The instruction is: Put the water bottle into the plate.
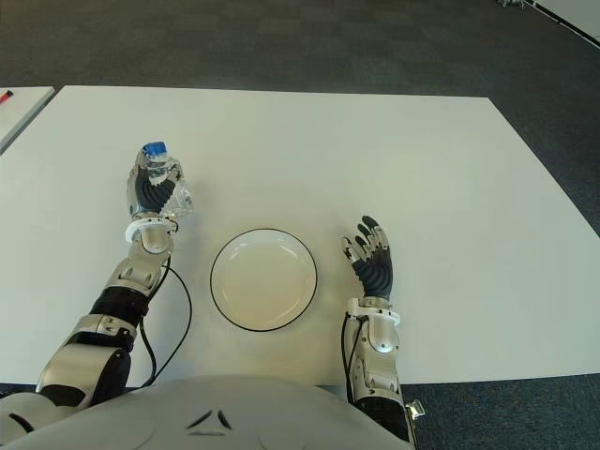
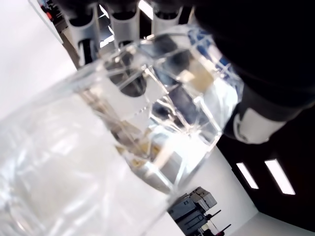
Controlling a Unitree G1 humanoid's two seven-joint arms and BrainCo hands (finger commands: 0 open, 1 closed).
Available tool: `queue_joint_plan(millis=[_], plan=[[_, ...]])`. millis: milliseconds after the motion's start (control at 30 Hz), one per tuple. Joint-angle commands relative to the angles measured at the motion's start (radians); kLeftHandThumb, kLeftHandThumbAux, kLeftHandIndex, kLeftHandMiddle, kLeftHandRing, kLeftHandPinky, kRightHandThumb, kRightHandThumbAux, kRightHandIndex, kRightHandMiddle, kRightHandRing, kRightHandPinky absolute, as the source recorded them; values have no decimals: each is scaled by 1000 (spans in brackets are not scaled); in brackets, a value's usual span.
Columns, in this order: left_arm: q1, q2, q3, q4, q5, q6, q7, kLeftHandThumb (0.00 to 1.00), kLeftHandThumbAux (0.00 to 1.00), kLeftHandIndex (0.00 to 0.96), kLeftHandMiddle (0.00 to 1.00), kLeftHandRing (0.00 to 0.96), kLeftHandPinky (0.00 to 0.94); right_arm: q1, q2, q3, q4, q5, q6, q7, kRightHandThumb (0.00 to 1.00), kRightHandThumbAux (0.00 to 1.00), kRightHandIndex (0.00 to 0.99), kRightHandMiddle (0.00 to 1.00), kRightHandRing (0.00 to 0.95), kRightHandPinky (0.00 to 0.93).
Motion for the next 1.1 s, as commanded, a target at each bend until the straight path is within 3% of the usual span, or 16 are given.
queue_joint_plan(millis=[33,367,700,1100], plan=[[14,-3,3,-49,-8,-3,-8,950,618,213,479,495,499,25,4,-3,35,2,42,-4,443,797,143,137,123,161],[33,-7,9,-99,-23,-22,-20,997,629,224,434,508,499,23,3,-3,40,2,37,-3,448,792,143,137,120,153],[46,4,14,-101,-39,-126,-25,1000,630,247,427,511,499,24,3,-2,37,0,45,-5,455,785,146,138,122,158],[60,2,20,-128,-33,-141,-23,1000,631,256,422,517,507,27,5,1,30,-6,51,-12,450,769,150,133,116,149]])
